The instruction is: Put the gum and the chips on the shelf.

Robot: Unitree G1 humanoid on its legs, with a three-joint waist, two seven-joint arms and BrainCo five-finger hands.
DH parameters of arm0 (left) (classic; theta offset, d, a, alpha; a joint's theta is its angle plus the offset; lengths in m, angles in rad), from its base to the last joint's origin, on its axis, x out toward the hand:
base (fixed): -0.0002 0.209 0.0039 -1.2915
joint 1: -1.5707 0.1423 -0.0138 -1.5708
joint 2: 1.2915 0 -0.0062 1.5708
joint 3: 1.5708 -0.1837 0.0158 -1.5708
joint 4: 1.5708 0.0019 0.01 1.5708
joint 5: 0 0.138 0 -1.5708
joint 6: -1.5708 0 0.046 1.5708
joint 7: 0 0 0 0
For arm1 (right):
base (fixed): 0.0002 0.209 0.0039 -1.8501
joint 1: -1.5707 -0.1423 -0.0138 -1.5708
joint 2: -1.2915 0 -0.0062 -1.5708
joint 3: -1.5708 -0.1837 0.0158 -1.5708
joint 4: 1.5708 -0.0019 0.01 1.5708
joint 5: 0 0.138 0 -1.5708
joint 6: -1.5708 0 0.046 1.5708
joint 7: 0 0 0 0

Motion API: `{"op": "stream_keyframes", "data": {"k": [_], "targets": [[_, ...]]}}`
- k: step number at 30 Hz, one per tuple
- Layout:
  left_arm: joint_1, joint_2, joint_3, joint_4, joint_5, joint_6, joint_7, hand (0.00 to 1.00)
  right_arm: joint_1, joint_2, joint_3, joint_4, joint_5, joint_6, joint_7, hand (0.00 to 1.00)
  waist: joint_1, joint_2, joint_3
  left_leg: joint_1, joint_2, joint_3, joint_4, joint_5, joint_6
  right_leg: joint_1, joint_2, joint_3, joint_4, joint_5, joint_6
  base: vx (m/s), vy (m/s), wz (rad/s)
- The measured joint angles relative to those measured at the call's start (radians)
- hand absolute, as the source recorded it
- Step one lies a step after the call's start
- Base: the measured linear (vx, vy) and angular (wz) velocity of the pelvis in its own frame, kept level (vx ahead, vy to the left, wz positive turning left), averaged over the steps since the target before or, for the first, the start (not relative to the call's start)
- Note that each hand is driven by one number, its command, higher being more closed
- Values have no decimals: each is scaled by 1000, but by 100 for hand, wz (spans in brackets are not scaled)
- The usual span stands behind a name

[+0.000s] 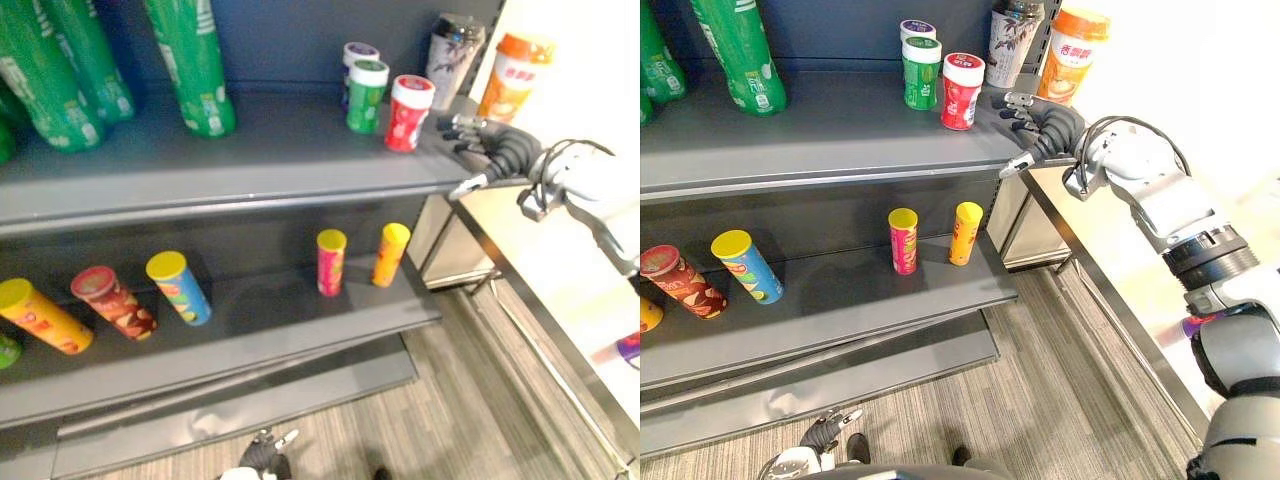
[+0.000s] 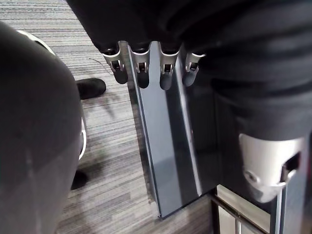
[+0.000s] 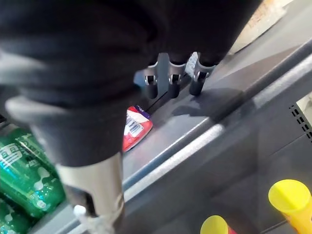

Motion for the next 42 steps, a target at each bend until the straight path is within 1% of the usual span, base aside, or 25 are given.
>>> {"op": "stream_keyframes", "data": {"k": [6,10,13,16,18,19,20,22,24,26,27,31,32,33,34,36,37,38,40,41,42], "targets": [[5,0,1,11,1,1,0,0,61,-74,0,-92,16,-1,6,0,-2,4,-18,0,-1,-1,0,-5,-6,1,-1,0,0,0,0,0,0,0],[5,0,2,13,1,1,0,0,75,-103,-2,-120,45,-5,15,0,-4,5,-19,1,-1,0,0,-5,-7,0,-1,2,0,0,0,0,0,0],[4,-1,5,13,1,0,-1,0,133,-136,-46,-183,55,-8,17,0,-4,4,-20,1,-2,1,0,-6,-7,0,-2,3,0,0,0,0,0,0],[7,-4,20,15,1,1,0,0,223,-159,-156,-278,80,-29,18,0,-7,6,-24,1,-2,10,0,-7,-6,-6,-2,12,0,0,0,0,0,-9],[11,-5,22,18,2,1,0,0,300,-160,-259,-347,89,-51,17,0,-9,9,-35,1,-2,22,0,-8,-5,-11,-2,23,0,0,0,22,-3,-13],[16,-6,25,18,3,2,1,0,346,-160,-325,-383,99,-61,15,0,-18,11,-40,1,-2,23,0,-9,-5,-12,-2,24,-1,0,0,44,-7,-6],[19,-9,32,18,5,3,1,0,365,-160,-353,-396,108,-67,14,0,-25,11,-42,1,-3,23,0,-9,-5,-11,-2,24,-1,0,0,49,-7,-2],[30,-23,63,19,10,5,3,0,444,-160,-469,-438,123,-94,0,0,-48,13,-44,1,-2,24,0,-10,-6,-12,-2,25,-1,0,0,35,-5,-1],[40,-28,76,18,12,5,3,0,493,-159,-539,-444,124,-105,-6,0,-60,15,-49,1,-2,25,0,-11,-7,-14,-2,26,-1,-1,0,11,-1,-2],[49,-31,89,19,20,5,3,0,556,-159,-597,-456,124,-111,-9,0,-69,17,-60,3,-1,29,0,-14,-9,-15,-2,31,-1,-1,-1,21,-1,-6],[56,-35,92,20,29,5,4,0,593,-159,-618,-467,125,-114,-8,0,-83,18,-70,3,-2,29,0,-17,-14,-15,-2,31,-1,-3,-3,26,0,-5],[60,-38,99,21,38,5,3,0,720,-159,-696,-485,131,-115,0,0,-91,18,-78,14,1,50,0,-23,-16,-16,0,51,1,-7,-7,17,1,-13],[63,-39,99,22,40,5,3,0,770,-159,-728,-499,134,-114,1,0,-96,20,-79,16,0,53,0,-28,-16,-16,0,55,2,-10,-3,13,4,-10],[73,-40,103,20,39,3,3,0,818,-156,-756,-512,134,-115,7,0,-111,20,-84,16,-2,54,0,-30,-16,-17,-2,55,3,-10,-2,18,6,-5],[77,-41,105,19,39,2,3,0,843,-154,-768,-515,134,-115,11,0,-113,20,-88,16,-3,55,0,-30,-16,-19,-3,58,4,-10,-2,31,11,-9],[85,-44,114,18,39,-2,1,0,965,-119,-829,-534,134,-111,34,0,-119,15,-100,18,-3,77,0,-34,-16,-33,-3,78,14,-11,-2,41,10,-23],[88,-44,120,18,39,-2,1,0,994,-102,-841,-543,134,-110,39,0,-124,14,-101,19,-3,80,0,-35,-17,-35,-3,81,15,-11,-2,35,2,-16],[95,-44,127,18,40,-2,0,0,1049,-58,-862,-560,133,-107,48,0,-141,11,-103,20,-4,81,0,-35,-17,-36,-3,82,18,-12,-3,35,-3,-9],[101,-43,140,18,39,-1,0,0,1152,34,-883,-589,128,-92,68,0,-155,5,-108,22,-3,93,0,-35,-18,-43,-1,95,22,-12,-3,31,-4,-16],[102,-42,141,18,39,-1,-1,0,1193,79,-883,-599,115,-79,79,0,-157,2,-108,27,-3,103,0,-36,-19,-46,0,104,27,-12,-3,24,-4,-29],[103,-41,144,19,40,-1,-1,0,1246,142,-881,-609,112,-61,90,0,-158,-1,-107,37,-2,113,0,-38,-21,-46,1,113,33,-13,-4,19,-3,-24]]}}
